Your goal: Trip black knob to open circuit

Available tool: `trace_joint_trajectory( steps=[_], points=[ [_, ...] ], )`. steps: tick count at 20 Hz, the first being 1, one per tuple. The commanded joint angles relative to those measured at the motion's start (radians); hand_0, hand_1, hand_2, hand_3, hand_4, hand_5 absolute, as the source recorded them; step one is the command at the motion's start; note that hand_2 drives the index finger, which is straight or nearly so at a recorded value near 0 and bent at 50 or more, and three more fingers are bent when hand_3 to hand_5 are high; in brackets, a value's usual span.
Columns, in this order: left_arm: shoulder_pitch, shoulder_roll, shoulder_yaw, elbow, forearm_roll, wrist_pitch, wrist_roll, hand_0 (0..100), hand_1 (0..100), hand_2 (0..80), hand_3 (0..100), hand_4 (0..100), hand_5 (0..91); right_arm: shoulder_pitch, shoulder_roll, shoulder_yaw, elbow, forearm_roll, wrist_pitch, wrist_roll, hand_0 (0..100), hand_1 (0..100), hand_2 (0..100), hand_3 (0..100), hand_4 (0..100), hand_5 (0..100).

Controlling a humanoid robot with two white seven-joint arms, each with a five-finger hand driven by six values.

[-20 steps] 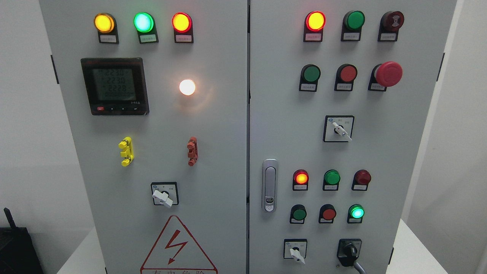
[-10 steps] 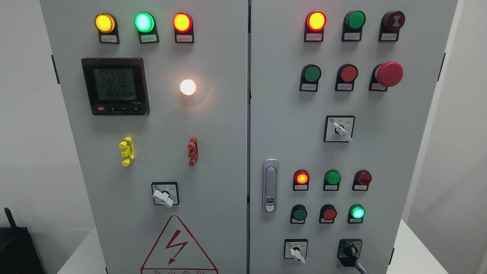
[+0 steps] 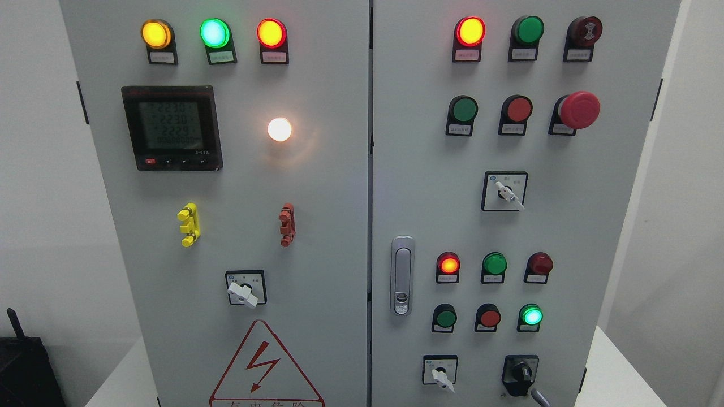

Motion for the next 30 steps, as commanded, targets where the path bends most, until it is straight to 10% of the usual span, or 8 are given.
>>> trace_joint_trajectory(
  steps=[1, 14, 23, 30],
  points=[
    [0.0, 0.0, 0.001, -0.026, 0.0, -0.001, 0.0, 12, 39, 0.0, 0, 0, 0.0, 0.02, 0.002, -0.01, -0.026, -0.005, -0.001, -0.005, 0, 0, 4, 100, 100, 100],
    [0.0, 0.0, -0.001, -0.026, 0.0, -0.001, 0.0, 12, 39, 0.0, 0, 0, 0.0, 0.187, -0.003, 0.004, -0.15, -0.04, -0.037, -0.004, 0, 1, 5, 94, 84, 80],
    [0.0, -0.001, -0.001, -0.026, 0.0, -0.001, 0.0, 12, 39, 0.0, 0, 0, 0.0, 0.252, -0.004, 0.016, -0.177, -0.052, -0.087, 0.021, 0, 0, 2, 26, 23, 26],
    [0.0, 0.0, 0.001, -0.026, 0.0, -0.001, 0.0, 12, 39, 0.0, 0, 0, 0.0, 0.272, -0.006, 0.03, -0.181, -0.069, -0.095, 0.032, 0, 0, 0, 6, 0, 0]
  ],
)
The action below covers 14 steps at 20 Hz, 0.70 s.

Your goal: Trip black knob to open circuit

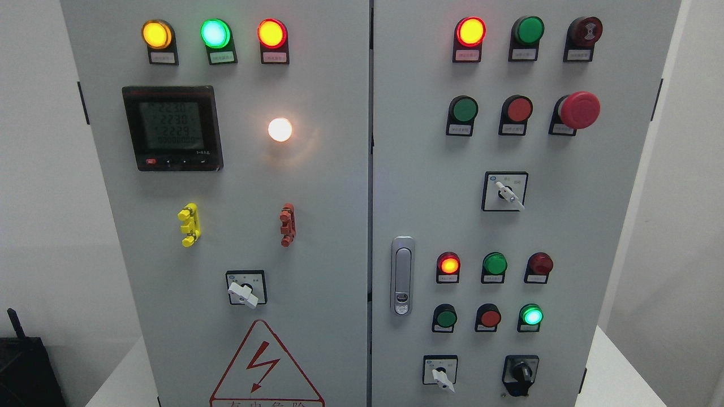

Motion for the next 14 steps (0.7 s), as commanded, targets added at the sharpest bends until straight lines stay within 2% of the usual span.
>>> trace_joint_trajectory(
  steps=[1, 3, 14],
  points=[
    [0.0, 0.0, 0.0, -0.026, 0.0, 0.0, 0.0, 12, 39, 0.0, 0, 0, 0.0, 0.02, -0.002, 0.019, -0.029, -0.041, -0.003, 0.012, 0, 0, 0, 6, 0, 0],
    [0.0, 0.0, 0.0, -0.026, 0.0, 0.0, 0.0, 12, 39, 0.0, 0, 0, 0.0, 0.02, -0.002, 0.019, -0.027, -0.05, -0.003, 0.028, 0, 0, 0, 6, 0, 0],
    [0.0, 0.0, 0.0, -0.026, 0.0, 0.0, 0.0, 12, 39, 0.0, 0, 0, 0.0, 0.015, -0.005, 0.018, -0.014, -0.052, -0.002, 0.028, 0, 0, 0, 1, 0, 0]
  ],
)
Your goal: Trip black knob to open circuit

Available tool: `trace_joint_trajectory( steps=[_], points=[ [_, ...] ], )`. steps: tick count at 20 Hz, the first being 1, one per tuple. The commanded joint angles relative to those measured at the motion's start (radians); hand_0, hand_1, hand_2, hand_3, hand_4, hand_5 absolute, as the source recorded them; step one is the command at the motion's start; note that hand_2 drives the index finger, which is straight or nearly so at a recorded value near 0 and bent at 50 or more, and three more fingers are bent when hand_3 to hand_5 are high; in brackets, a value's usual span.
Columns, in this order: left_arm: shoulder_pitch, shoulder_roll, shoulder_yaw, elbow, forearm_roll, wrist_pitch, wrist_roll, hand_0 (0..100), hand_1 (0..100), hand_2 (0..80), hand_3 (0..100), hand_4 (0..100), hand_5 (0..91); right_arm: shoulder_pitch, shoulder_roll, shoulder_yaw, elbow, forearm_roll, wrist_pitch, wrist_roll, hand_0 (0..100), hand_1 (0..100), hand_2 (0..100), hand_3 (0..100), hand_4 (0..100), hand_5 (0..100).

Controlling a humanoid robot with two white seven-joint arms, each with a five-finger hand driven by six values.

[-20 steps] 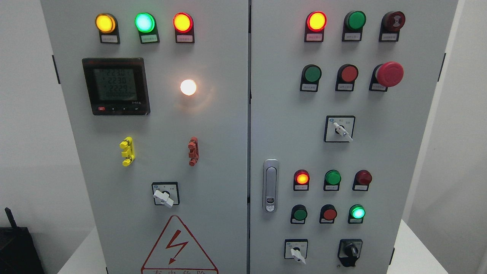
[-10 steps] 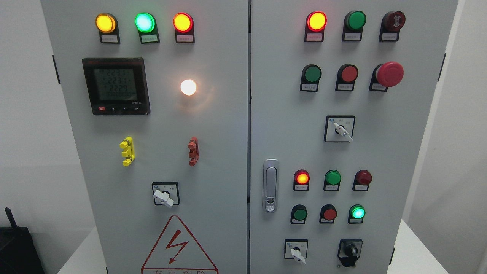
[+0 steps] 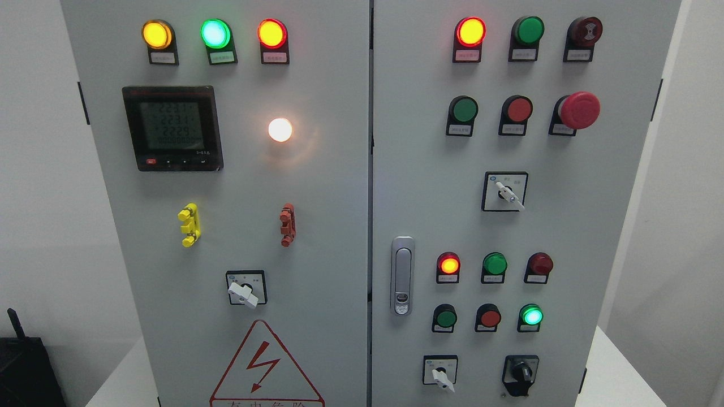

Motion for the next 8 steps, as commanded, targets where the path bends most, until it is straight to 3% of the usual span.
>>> trace_joint_trajectory(
  steps=[1, 8],
  points=[
    [0.0, -0.001, 0.0, -0.026, 0.0, 0.0, 0.0, 12, 39, 0.0, 0, 0, 0.0, -0.001, -0.002, 0.005, 0.004, -0.006, 0.001, 0.0, 0, 0, 0, 0, 0, 0],
    [0.0, -0.001, 0.0, -0.026, 0.0, 0.0, 0.0, 12, 39, 0.0, 0, 0, 0.0, -0.005, -0.002, 0.005, 0.012, -0.006, 0.001, 0.0, 0, 0, 0, 0, 0, 0]
  ],
)
